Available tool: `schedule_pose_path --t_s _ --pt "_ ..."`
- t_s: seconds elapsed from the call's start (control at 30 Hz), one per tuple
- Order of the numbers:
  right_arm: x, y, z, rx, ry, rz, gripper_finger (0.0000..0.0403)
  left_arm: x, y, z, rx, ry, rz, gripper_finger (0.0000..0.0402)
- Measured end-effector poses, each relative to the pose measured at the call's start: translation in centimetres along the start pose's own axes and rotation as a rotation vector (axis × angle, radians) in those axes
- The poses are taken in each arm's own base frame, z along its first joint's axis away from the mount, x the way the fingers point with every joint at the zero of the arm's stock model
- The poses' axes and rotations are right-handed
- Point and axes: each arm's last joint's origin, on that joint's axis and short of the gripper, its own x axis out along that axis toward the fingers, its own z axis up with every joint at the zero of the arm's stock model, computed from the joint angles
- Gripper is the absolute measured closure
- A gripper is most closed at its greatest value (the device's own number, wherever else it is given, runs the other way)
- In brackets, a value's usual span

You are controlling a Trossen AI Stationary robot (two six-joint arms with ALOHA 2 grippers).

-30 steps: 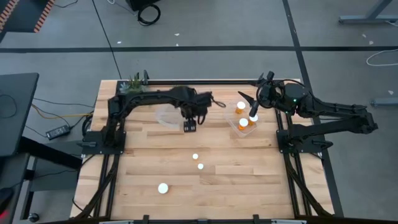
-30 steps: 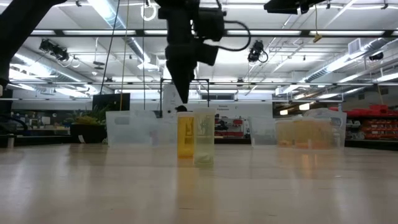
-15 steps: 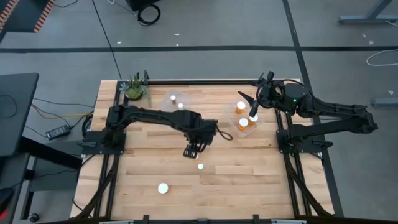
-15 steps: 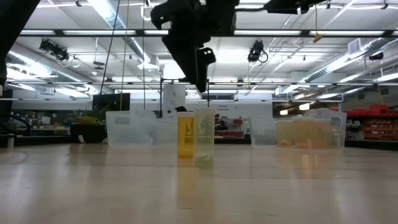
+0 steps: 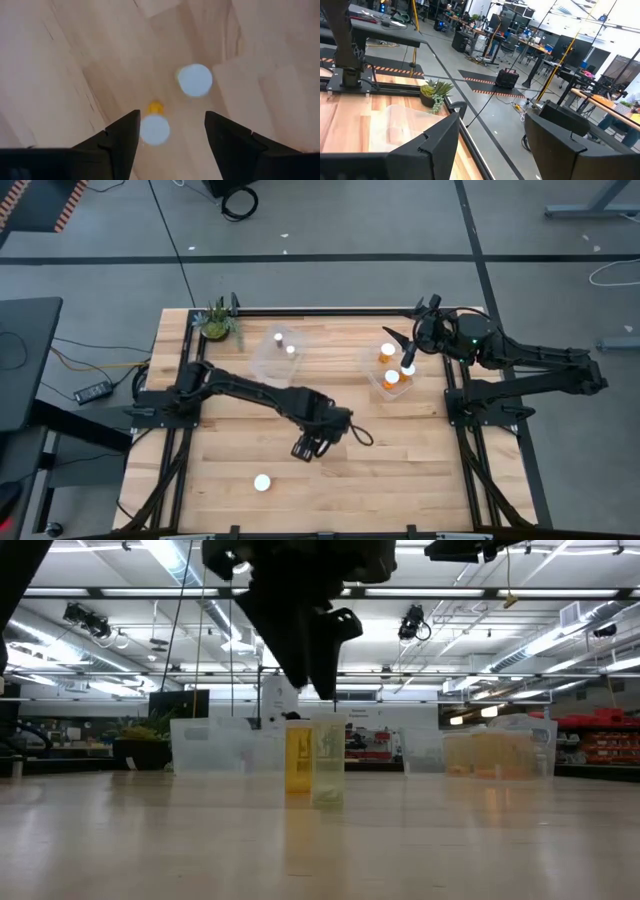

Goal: Pick and place medicine bottles into bin by pill shape (circle, oval)
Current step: Put the small orange pill bottle into the left transparent bin

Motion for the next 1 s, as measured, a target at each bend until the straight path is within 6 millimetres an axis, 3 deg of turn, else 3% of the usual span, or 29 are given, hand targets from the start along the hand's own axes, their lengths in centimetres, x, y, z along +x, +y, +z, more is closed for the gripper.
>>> schedule_pose_path --t_s 0.2,0.47,1.0 --pt "0.0 0.0 0.0 0.000 -0.001 -0.001 0.0170 1.0 -0.8 0.0 0.029 0.062 0.105 0.0173" --pt "0.1 0.0 0.0 0.000 -0.001 0.000 0.0170 1.0 -0.7 0.1 0.026 0.058 0.109 0.0173" --pt "0.1 0.0 0.0 0.000 0.000 0.000 0.0170 3.6 -0.6 -0.2 0.038 0.142 0.102 0.0180"
